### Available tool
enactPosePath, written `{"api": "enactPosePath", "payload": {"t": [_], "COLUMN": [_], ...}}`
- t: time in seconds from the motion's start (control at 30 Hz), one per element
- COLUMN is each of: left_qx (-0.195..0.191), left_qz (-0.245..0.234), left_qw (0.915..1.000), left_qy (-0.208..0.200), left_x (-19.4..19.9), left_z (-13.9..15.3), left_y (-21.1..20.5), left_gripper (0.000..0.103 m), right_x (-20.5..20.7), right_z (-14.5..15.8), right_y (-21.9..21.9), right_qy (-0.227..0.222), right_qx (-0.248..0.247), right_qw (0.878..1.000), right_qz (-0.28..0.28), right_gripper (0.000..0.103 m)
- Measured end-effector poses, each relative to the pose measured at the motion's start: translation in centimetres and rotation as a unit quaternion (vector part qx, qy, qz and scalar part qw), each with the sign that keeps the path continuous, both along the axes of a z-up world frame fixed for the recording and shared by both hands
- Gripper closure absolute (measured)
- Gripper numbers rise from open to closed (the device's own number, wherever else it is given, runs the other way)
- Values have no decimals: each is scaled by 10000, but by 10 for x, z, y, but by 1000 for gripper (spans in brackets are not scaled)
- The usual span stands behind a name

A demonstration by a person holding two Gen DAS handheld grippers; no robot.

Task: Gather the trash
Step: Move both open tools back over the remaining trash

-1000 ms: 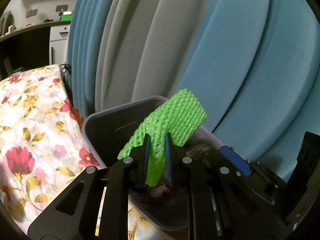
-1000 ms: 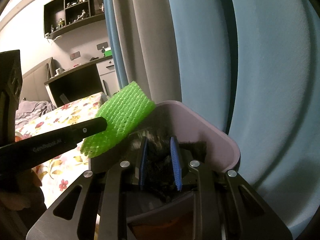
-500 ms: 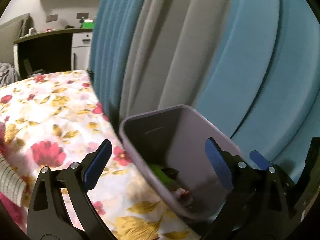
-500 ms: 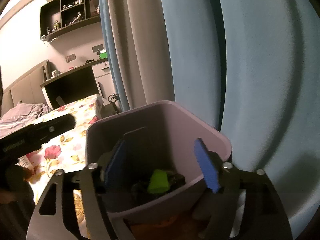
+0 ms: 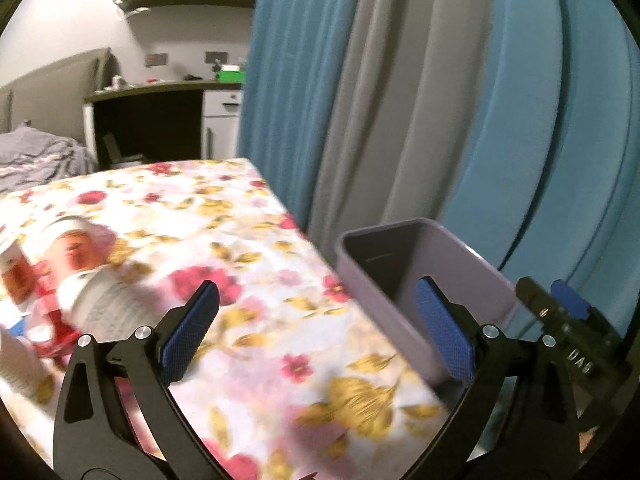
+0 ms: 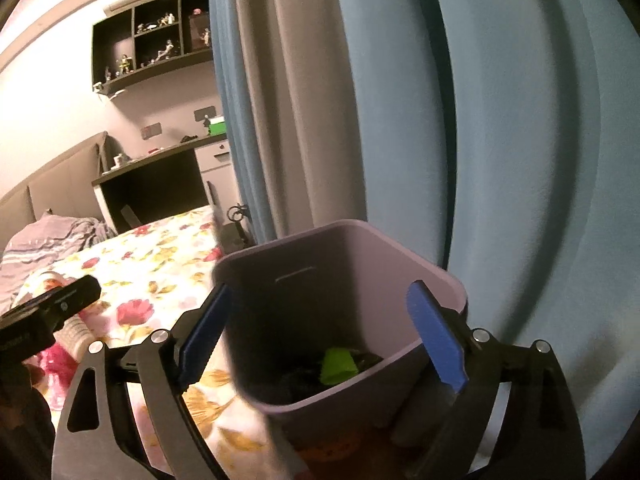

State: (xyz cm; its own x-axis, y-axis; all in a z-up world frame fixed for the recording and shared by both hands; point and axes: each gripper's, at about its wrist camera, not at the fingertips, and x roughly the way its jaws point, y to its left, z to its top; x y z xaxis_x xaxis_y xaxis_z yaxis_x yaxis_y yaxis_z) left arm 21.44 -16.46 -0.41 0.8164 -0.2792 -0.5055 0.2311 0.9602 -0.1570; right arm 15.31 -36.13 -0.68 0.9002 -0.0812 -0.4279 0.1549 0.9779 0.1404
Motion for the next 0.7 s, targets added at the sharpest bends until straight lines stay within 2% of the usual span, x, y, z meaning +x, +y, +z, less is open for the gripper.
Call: {"api": "enactPosePath", "payload": {"t": [0.13, 0.3, 0.4, 0.7], "left_qx": [101, 148, 204, 417], "left_qz": [353, 823, 1319, 2184], "left_qw": [9993, 9965, 9911, 9746], "left_qy": [-110, -42, 12, 286], "left_x": [-26, -56, -75, -106], "left_z": [0, -5, -10, -29], "left_y": [35, 89, 131, 226], "left_gripper": [6, 6, 6, 6], "right_x": [-10, -21, -25, -28], "right_z": [3, 3, 3, 0], "right_y": [21, 60, 83, 163], "right_qy": [-19, -44, -74, -7], "right_qx": [1, -8, 34, -26], "right_qw": [9998, 9984, 9968, 9874], "right_qz": [174, 565, 797, 1581], "right_gripper": [16, 16, 16, 16]}}
